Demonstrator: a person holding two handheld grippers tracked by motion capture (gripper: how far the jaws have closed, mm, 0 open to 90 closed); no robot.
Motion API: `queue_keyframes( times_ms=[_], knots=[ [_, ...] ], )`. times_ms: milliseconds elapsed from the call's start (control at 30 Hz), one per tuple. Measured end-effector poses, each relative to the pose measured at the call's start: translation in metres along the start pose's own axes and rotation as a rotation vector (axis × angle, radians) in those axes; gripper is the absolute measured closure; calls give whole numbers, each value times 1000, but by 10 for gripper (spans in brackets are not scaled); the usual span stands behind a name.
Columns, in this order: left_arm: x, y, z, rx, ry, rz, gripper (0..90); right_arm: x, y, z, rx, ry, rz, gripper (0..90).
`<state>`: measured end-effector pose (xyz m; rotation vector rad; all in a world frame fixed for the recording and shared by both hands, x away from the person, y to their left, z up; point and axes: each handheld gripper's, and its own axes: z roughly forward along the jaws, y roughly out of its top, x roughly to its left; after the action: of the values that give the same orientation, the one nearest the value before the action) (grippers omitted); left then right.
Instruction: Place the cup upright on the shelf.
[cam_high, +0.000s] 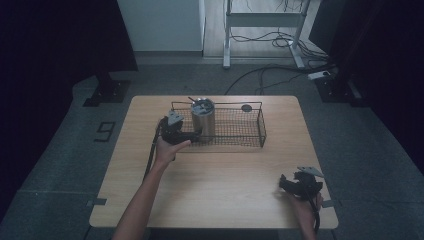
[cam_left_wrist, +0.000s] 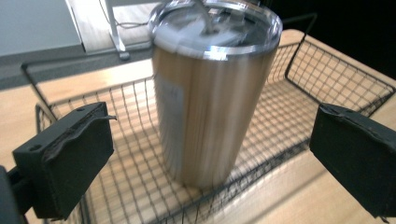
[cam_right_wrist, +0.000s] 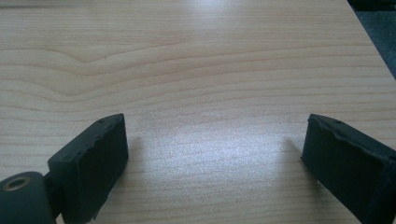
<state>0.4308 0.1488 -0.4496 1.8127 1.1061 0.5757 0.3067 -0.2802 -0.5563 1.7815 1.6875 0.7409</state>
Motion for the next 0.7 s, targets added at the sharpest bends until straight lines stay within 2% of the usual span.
queue_keyframes(
  times_ms=[67,367,700],
  knots=[
    [0,-6,-6,7,-5,-13,11,0,0,0,2,-1,2,66],
    [-3,-31,-37,16,-50,7,14,0,1,1,4,-1,6,66],
    [1,-66,-59,67,-46,-22,41,1,1,1,4,-2,6,67]
  ],
)
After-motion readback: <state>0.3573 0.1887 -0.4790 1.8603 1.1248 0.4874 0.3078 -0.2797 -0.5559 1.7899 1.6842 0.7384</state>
